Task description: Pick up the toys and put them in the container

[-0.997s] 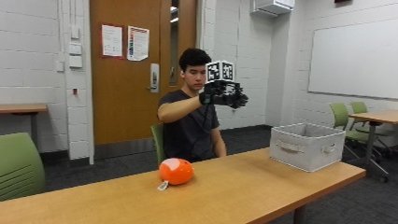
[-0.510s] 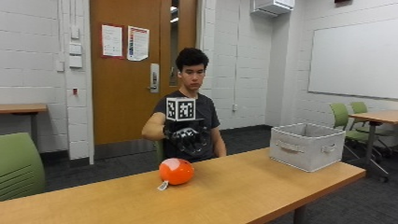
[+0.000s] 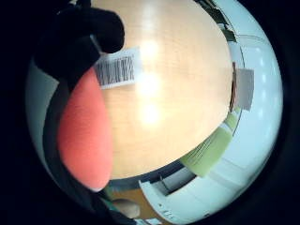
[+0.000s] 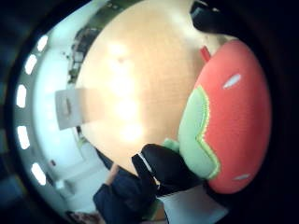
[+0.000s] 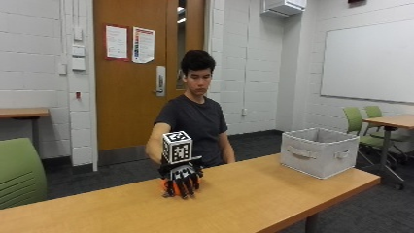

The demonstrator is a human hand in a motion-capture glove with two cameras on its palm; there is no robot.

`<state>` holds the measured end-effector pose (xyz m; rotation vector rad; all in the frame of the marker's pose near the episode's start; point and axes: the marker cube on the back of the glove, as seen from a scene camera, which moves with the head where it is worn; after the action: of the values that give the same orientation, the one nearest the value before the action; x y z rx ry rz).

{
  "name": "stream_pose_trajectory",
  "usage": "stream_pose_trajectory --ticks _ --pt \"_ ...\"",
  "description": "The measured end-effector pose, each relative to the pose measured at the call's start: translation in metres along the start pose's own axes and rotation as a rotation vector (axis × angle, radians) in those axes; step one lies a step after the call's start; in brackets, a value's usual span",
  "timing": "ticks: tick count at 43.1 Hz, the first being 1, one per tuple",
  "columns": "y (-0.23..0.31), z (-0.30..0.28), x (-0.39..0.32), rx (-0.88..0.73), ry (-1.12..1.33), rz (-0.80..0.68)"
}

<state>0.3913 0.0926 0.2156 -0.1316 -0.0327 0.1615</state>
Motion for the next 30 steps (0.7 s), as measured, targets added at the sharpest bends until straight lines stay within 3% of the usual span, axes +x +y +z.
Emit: stream_pose_trajectory --ticks 14,30 --pt "0.004 -0.009 -0.015 0.112 0.034 0.015" --pt "0.001 -0.044 -0.03 0.107 -0.031 0.048"
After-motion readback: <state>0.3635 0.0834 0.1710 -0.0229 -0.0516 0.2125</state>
